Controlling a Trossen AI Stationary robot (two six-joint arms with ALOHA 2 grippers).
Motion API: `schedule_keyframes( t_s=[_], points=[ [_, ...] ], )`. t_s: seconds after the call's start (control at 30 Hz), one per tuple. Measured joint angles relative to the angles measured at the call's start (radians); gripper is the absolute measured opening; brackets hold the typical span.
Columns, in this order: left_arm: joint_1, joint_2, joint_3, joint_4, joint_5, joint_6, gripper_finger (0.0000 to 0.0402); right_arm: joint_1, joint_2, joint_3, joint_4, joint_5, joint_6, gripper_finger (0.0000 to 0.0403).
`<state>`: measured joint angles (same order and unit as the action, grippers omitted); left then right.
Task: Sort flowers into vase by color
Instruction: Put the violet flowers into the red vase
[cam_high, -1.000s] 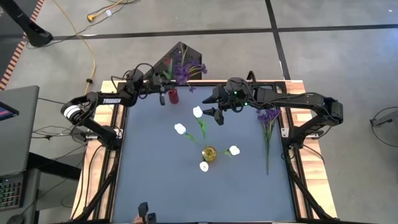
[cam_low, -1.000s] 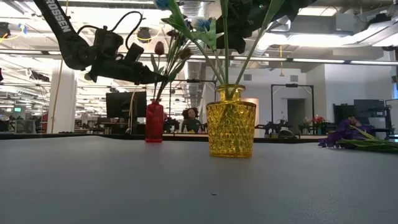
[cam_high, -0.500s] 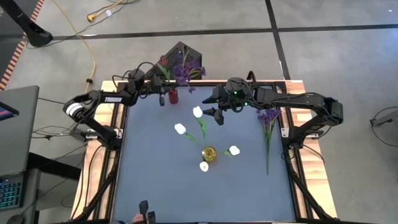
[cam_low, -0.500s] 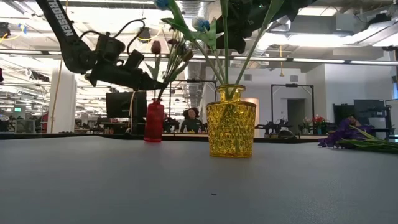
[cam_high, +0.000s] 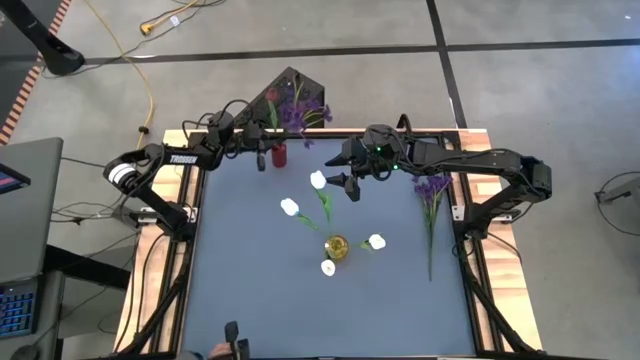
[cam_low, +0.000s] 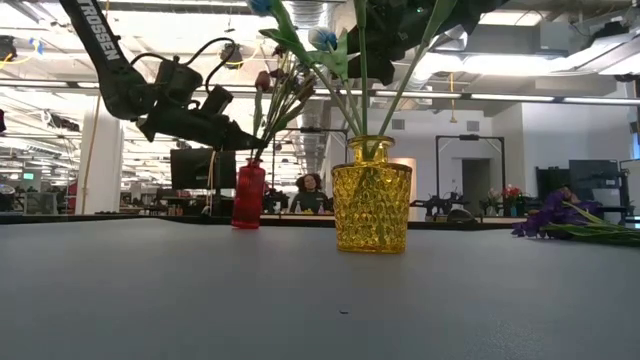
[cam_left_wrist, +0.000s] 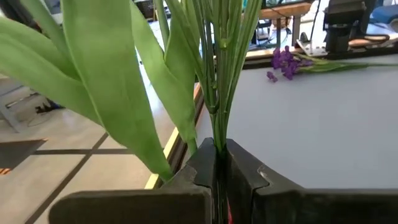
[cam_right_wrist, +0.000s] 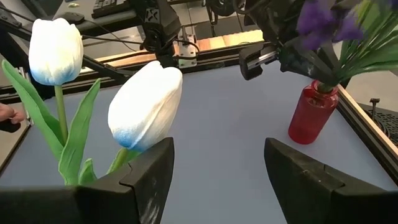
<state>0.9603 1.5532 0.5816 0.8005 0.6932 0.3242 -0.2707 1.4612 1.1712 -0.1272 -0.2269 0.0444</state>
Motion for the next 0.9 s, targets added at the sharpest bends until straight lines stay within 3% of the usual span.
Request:
schedule_keyframes(
  t_s=[0.47, 0.9],
  points=[
    [0.044, -0.001, 0.000, -0.036, 0.043, -0.005, 0.0003, -0.007, 0.000, 0.000, 0.000, 0.000, -0.003, 0.0276],
    [0.044, -0.001, 0.000, -0.032, 0.026, -0.075, 0.0066, -0.007, 0.000, 0.000, 0.001, 0.000, -0.003, 0.0276]
  ],
)
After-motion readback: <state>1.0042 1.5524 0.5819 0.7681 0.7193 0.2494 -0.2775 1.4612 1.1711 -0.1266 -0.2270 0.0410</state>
